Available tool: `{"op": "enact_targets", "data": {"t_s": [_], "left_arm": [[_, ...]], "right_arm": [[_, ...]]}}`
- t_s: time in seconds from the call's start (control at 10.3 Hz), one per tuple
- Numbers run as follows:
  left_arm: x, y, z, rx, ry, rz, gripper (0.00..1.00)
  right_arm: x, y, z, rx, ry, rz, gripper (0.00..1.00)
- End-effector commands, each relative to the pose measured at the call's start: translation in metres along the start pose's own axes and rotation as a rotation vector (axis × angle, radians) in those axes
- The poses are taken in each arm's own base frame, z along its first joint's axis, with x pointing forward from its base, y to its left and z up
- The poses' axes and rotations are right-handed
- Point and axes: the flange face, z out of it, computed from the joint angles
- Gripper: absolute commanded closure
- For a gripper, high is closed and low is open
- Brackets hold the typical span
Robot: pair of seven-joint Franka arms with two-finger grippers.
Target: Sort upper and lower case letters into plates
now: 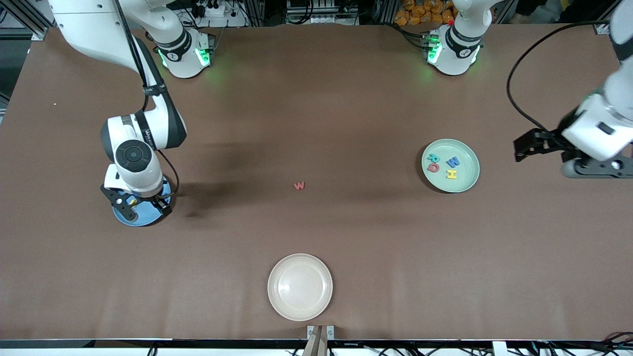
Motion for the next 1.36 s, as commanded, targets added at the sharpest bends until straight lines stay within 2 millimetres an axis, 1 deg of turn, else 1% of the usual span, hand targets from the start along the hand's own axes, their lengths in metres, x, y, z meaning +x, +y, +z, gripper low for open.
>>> {"op": "enact_targets", "data": {"t_s": [0.0, 0.1, 0.19, 0.29, 0.39, 0.49, 0.58, 0.68, 0.78, 0.88, 0.97, 1.07, 1.17, 1.27], "left_arm": [[-0.005, -0.023, 0.002, 0.018, -0.03, 0.022, 0.0], [-0.005, -0.038, 0.006, 0.02, -0.042, 0.054, 0.0], [-0.005, -0.057, 0.017, -0.006, -0.067, 0.084, 0.0], [-0.007, -0.074, 0.027, -0.024, -0.087, 0.103, 0.0], [-0.006, -0.072, 0.026, -0.012, -0.084, 0.144, 0.0], [-0.005, -0.065, 0.026, -0.01, -0.084, 0.155, 0.0], [-0.005, -0.065, 0.025, -0.009, -0.082, 0.146, 0.0], [-0.003, -0.064, 0.026, -0.012, -0.077, 0.132, 0.0], [-0.002, -0.058, 0.025, -0.008, -0.07, 0.098, 0.0], [-0.002, -0.051, 0.024, -0.008, -0.068, 0.039, 0.0], [-0.002, -0.051, 0.022, -0.007, -0.064, 0.033, 0.0], [-0.002, -0.051, 0.022, -0.007, -0.064, 0.029, 0.0], [-0.002, -0.05, 0.022, -0.007, -0.064, 0.018, 0.0], [0.0, -0.049, 0.021, -0.012, -0.052, 0.01, 0.0]], "right_arm": [[-0.007, -0.031, -0.031, 0.085, -0.072, 0.082, 0.0], [-0.014, -0.04, -0.035, 0.105, -0.096, 0.098, 0.0], [-0.025, -0.049, -0.038, 0.116, -0.112, 0.093, 0.0], [-0.043, -0.065, -0.043, 0.131, -0.121, 0.073, 0.0], [-0.057, -0.081, -0.05, 0.145, -0.142, 0.08, 0.0], [-0.065, -0.095, -0.051, 0.135, -0.163, 0.102, 0.0], [-0.077, -0.112, -0.054, 0.126, -0.164, 0.142, 0.0], [-0.085, -0.127, -0.055, 0.117, -0.163, 0.219, 0.0], [-0.096, -0.139, -0.059, 0.109, -0.171, 0.288, 0.0], [-0.111, -0.148, -0.063, 0.105, -0.175, 0.351, 0.0], [-0.126, -0.154, -0.065, 0.102, -0.188, 0.404, 0.0], [-0.141, -0.165, -0.067, 0.108, -0.206, 0.439, 0.0], [-0.163, -0.178, -0.065, 0.111, -0.23, 0.479, 0.0], [-0.181, -0.186, -0.066, 0.12, -0.246, 0.496, 0.0]]}}
